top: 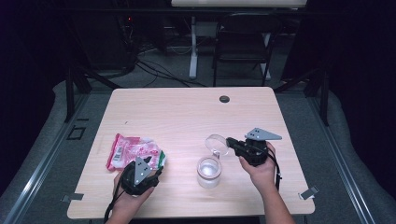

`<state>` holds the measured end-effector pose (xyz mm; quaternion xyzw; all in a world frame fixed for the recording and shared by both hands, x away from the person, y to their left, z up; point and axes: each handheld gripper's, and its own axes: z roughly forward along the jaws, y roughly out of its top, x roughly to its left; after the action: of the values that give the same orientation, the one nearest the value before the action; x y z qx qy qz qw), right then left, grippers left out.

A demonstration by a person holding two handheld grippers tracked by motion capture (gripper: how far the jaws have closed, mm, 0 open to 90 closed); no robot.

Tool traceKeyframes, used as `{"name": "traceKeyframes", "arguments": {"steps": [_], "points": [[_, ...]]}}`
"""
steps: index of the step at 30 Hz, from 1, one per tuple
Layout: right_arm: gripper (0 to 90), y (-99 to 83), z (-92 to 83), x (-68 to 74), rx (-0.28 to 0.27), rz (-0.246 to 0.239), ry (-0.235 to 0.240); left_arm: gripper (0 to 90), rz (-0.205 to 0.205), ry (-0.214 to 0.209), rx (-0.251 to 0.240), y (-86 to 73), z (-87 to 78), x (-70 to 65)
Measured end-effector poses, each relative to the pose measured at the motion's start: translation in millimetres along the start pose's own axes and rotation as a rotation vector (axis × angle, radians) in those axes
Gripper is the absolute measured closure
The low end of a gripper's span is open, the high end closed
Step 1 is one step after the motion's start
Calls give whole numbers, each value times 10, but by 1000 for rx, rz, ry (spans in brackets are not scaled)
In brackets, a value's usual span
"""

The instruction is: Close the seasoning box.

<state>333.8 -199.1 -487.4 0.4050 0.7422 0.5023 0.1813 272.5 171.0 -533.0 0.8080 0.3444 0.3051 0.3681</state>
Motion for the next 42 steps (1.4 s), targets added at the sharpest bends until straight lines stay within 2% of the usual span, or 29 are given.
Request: {"name": "traceKeyframes", "arguments": {"steps": [16, 31, 42], "points": [[847, -10, 29, 103, 14, -25, 23, 447, 0, 0, 2, -1, 7, 0], [829, -23, 105, 342, 48, -99, 79, 447, -4, -5, 5, -9, 19, 25], [803, -27, 127, 421, 51, -126, 108, 447, -2, -5, 8, -15, 20, 33]]}}
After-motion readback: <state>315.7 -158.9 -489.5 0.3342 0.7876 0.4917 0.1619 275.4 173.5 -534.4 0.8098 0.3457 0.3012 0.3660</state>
